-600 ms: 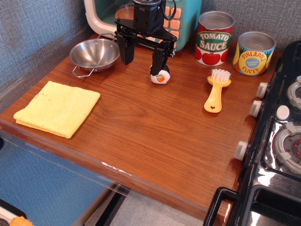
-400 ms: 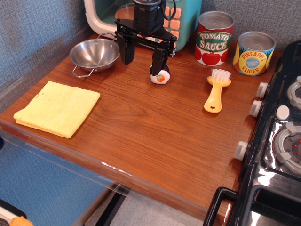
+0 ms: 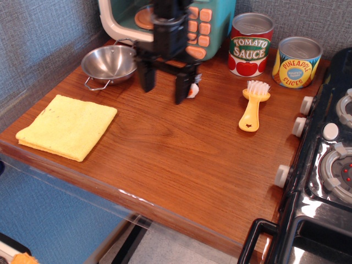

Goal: Move the yellow towel in front of the yellow brush

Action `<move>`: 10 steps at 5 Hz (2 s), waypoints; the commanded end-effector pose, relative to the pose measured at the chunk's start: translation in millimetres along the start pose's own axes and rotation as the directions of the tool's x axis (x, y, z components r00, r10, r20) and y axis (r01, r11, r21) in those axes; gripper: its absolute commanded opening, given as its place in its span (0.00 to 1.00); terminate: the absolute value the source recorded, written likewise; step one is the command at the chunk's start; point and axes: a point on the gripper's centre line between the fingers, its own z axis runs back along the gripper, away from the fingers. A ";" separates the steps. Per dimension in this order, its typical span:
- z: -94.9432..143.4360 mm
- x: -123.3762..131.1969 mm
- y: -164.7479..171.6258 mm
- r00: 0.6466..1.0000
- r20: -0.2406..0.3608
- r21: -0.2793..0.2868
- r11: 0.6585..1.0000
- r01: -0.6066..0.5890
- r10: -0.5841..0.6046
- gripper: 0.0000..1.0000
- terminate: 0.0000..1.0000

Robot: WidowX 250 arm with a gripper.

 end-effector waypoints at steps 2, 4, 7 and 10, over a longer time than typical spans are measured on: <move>20.6 -64.6 76.8 0.992 0.126 0.107 0.994 -0.011 -0.003 1.00 0.00; 3.9 -84.5 100.6 0.991 0.132 0.118 0.993 -0.009 -0.007 1.00 0.00; -10.6 -82.3 116.4 0.993 0.121 0.083 0.996 -0.016 0.006 1.00 0.00; -51.8 -92.4 122.6 0.994 0.093 0.063 0.996 -0.061 0.055 1.00 0.00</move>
